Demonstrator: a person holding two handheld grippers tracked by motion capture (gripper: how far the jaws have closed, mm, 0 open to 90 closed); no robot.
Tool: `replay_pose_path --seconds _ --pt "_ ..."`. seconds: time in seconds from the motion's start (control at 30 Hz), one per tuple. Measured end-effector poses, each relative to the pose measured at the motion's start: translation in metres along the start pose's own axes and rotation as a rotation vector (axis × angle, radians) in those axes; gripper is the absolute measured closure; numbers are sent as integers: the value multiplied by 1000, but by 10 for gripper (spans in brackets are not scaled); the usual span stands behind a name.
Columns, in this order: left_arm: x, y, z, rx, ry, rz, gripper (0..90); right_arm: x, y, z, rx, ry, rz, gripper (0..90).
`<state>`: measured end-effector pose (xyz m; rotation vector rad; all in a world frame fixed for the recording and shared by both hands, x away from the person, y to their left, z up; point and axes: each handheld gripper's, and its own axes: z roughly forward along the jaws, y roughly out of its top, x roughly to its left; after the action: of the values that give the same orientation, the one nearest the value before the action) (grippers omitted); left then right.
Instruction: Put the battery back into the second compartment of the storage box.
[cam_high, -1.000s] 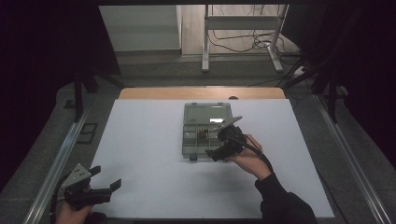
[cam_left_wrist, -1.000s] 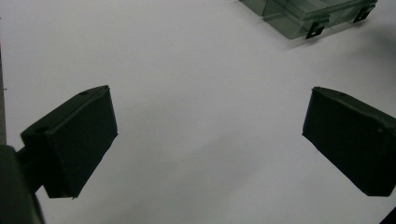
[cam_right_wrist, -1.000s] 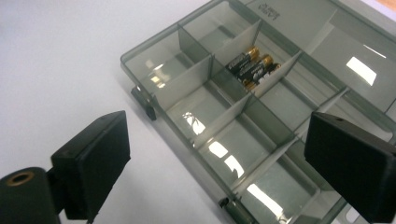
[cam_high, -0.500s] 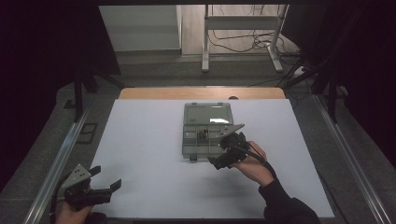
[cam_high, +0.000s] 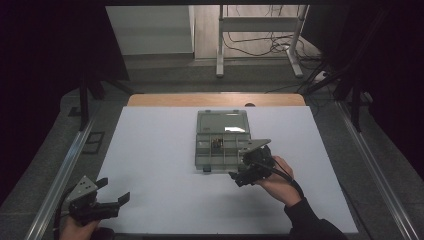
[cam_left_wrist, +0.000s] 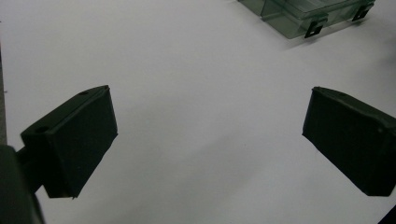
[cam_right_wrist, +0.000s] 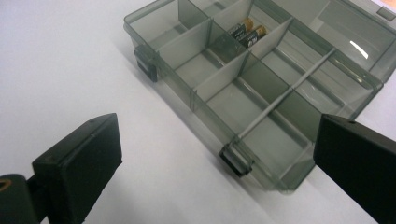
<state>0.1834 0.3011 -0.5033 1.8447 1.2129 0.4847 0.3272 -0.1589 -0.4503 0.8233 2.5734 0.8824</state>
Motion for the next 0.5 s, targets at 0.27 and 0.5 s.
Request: replay_pose_path --seconds 0.27,0.5 --pt "0 0 0 1 1 1 34 0 -13 -10 -10 -18 17 14" --pt "0 0 0 0 1 2 34 -1 -24 -18 -22 -27 27 11"
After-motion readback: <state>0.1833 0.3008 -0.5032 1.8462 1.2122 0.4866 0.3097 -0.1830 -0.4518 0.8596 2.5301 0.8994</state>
